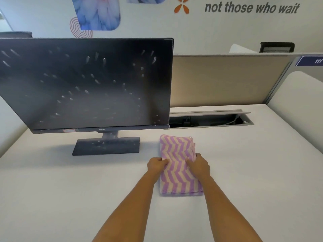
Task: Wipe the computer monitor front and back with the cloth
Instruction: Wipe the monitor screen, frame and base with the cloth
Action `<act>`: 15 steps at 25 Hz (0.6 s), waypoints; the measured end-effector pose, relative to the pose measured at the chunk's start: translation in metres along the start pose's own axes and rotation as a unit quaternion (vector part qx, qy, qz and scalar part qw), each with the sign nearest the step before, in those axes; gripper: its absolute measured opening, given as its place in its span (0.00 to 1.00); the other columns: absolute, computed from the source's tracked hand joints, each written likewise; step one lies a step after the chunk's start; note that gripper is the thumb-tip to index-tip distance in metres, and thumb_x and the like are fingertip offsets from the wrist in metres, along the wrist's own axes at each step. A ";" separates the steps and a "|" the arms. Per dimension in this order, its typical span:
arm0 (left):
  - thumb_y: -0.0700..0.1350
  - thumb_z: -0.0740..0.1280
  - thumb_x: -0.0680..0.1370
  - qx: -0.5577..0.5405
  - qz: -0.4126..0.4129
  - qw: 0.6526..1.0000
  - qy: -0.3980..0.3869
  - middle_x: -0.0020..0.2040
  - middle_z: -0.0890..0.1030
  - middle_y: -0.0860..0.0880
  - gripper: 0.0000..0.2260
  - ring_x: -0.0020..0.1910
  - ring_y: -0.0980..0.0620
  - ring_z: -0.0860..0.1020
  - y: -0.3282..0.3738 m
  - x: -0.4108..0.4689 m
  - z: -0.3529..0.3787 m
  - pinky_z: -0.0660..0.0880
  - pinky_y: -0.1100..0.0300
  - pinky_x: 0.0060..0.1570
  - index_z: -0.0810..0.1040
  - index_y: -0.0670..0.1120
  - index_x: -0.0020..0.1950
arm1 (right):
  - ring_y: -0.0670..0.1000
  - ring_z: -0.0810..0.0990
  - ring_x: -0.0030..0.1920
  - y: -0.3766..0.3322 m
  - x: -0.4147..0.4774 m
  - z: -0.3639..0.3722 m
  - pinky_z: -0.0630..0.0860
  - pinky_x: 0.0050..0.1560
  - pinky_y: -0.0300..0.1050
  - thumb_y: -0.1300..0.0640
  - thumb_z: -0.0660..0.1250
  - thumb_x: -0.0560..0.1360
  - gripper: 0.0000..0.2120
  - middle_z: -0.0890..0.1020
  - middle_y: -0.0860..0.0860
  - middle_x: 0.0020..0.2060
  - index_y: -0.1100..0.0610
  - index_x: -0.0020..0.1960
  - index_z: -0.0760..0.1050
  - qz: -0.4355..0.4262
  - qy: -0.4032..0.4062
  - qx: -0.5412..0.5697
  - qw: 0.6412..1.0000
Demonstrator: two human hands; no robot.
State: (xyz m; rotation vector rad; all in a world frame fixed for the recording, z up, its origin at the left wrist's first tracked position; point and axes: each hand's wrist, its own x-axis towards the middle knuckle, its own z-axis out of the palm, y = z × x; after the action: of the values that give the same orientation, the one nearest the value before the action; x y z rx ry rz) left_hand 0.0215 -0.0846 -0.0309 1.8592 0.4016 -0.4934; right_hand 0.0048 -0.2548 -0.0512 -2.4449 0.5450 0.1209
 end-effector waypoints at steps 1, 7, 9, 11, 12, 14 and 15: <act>0.49 0.65 0.78 -0.004 0.003 1.000 -0.003 0.51 0.80 0.44 0.10 0.50 0.46 0.79 0.002 -0.001 -0.001 0.76 0.55 0.54 0.75 0.43 0.48 | 0.57 0.78 0.53 -0.002 0.000 -0.002 0.74 0.53 0.49 0.47 0.61 0.79 0.20 0.79 0.58 0.55 0.62 0.60 0.72 0.001 -0.004 0.034 0.999; 0.50 0.65 0.78 0.014 0.168 0.985 0.042 0.53 0.77 0.49 0.13 0.55 0.49 0.77 0.025 -0.019 -0.035 0.73 0.61 0.51 0.77 0.40 0.53 | 0.58 0.76 0.59 -0.041 -0.019 -0.028 0.74 0.60 0.52 0.46 0.57 0.81 0.20 0.76 0.56 0.60 0.58 0.66 0.67 0.005 0.039 0.213 0.976; 0.51 0.67 0.76 0.011 0.231 0.971 0.066 0.61 0.70 0.55 0.17 0.60 0.56 0.71 0.036 -0.034 -0.052 0.69 0.60 0.58 0.75 0.42 0.60 | 0.58 0.78 0.57 -0.062 -0.026 -0.039 0.75 0.59 0.54 0.47 0.57 0.80 0.17 0.78 0.55 0.55 0.57 0.63 0.70 -0.021 0.065 0.224 0.972; 0.50 0.67 0.76 -0.014 0.309 0.948 0.069 0.63 0.71 0.57 0.13 0.60 0.58 0.71 0.044 -0.050 -0.070 0.69 0.63 0.57 0.76 0.47 0.57 | 0.58 0.78 0.56 -0.086 -0.034 -0.050 0.75 0.59 0.55 0.47 0.56 0.80 0.16 0.79 0.54 0.56 0.56 0.62 0.70 -0.052 0.081 0.215 0.972; 0.50 0.66 0.76 -0.027 0.345 0.936 0.070 0.59 0.75 0.57 0.08 0.58 0.57 0.74 0.048 -0.059 -0.078 0.71 0.66 0.53 0.76 0.50 0.54 | 0.58 0.78 0.57 -0.098 -0.039 -0.054 0.75 0.59 0.54 0.47 0.56 0.81 0.17 0.78 0.54 0.57 0.56 0.64 0.69 -0.068 0.090 0.193 0.975; 0.49 0.65 0.77 -0.033 0.379 0.921 0.081 0.47 0.79 0.53 0.03 0.48 0.53 0.78 0.059 -0.076 -0.098 0.74 0.68 0.43 0.74 0.51 0.47 | 0.57 0.77 0.55 -0.123 -0.048 -0.060 0.74 0.55 0.51 0.49 0.56 0.81 0.17 0.77 0.54 0.57 0.56 0.65 0.67 -0.096 0.125 0.171 0.973; 0.48 0.65 0.77 -0.028 0.396 0.913 0.095 0.43 0.78 0.52 0.04 0.45 0.54 0.77 0.064 -0.083 -0.110 0.74 0.68 0.41 0.73 0.49 0.45 | 0.56 0.77 0.55 -0.136 -0.054 -0.061 0.74 0.53 0.50 0.50 0.58 0.80 0.16 0.77 0.54 0.57 0.56 0.65 0.67 -0.108 0.145 0.190 0.965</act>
State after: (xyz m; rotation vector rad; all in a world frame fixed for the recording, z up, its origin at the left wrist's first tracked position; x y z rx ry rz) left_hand -0.0018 -0.0049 0.0957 1.8360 -0.2280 0.2530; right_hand 0.0090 -0.1743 0.0848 -2.1337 0.3772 -0.4026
